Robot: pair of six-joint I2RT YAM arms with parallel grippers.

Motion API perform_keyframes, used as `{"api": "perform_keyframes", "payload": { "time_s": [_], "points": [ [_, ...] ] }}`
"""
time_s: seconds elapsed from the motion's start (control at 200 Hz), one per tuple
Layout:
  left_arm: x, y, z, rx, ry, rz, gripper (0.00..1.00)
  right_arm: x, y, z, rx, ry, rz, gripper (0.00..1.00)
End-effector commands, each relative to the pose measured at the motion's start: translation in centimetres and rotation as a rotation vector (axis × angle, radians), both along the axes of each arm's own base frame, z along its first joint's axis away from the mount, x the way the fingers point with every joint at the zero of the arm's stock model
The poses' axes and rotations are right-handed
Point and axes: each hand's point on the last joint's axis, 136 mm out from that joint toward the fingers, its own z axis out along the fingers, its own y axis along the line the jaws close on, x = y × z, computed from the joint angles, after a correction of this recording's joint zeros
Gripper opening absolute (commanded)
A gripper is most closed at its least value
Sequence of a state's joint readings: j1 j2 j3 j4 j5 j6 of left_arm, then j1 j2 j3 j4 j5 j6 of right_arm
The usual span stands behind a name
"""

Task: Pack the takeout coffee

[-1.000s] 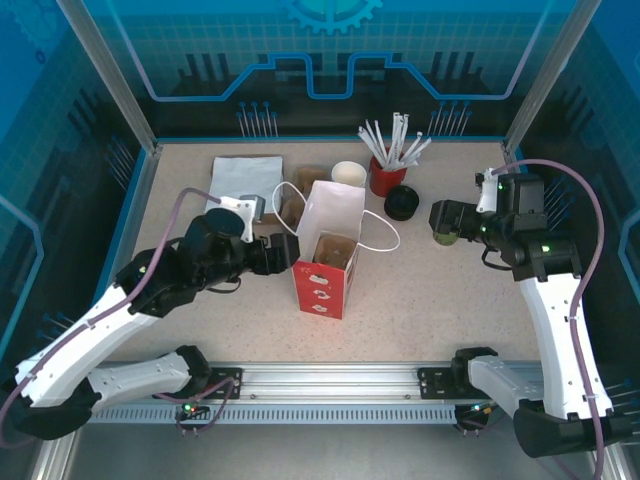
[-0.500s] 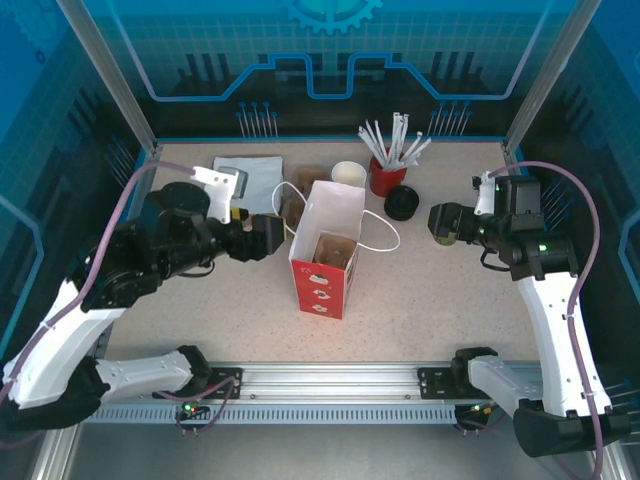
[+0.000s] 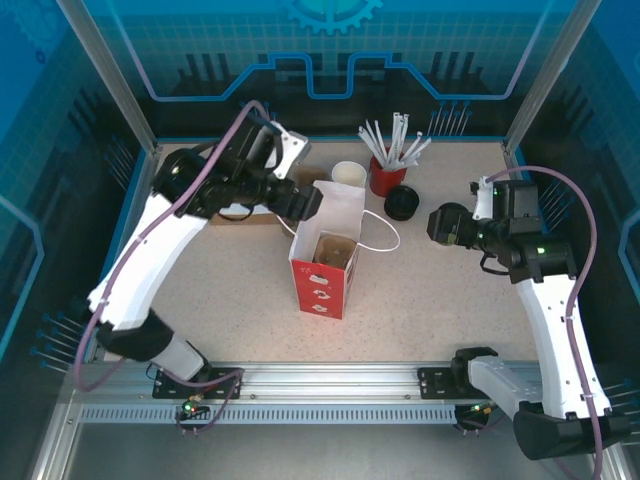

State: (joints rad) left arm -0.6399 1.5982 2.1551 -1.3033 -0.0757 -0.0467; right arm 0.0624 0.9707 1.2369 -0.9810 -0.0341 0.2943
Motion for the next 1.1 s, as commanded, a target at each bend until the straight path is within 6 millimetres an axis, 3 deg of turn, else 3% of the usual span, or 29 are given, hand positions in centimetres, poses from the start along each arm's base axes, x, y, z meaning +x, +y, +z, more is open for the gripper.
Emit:
{"api": "perform_keyframes", "payload": {
  "time_s": [0.0, 0.195, 0.38, 0.7, 0.965, 1.096],
  "points": [
    [1.3, -0.2, -1.4, 0.09, 0.031, -0.081, 0.87, -0.6, -0.2, -0.3, 0.001, 0.008, 0.002, 1.0],
    [4.9, -2.1, -4.1, 0.191, 0.05, -0.152, 0.87, -0.8, -0.2, -0.7, 0.002, 0.02, 0.003, 1.0],
    [7.7, -1.9, -7.4, 0.278, 0.095, -0.163, 0.86, -0.9, -0.2, -1.0, 0.003, 0.027, 0.0, 1.0],
    [10.3, -3.0, -10.1, 0.313, 0.083, -0.224, 0.81, -0.8, 0.0, -1.5, 0.015, 0.037, 0.003, 1.0],
    [10.9, -4.3, -11.8, 0.303, 0.102, -0.28, 0.67, -1.2, -0.1, -1.3, -0.013, 0.041, 0.027, 1.0],
    [11.4, -4.3, -11.8, 0.308, 0.093, -0.266, 0.46, -1.5, -0.1, -1.2, -0.025, 0.051, 0.055, 1.0]
  ]
}}
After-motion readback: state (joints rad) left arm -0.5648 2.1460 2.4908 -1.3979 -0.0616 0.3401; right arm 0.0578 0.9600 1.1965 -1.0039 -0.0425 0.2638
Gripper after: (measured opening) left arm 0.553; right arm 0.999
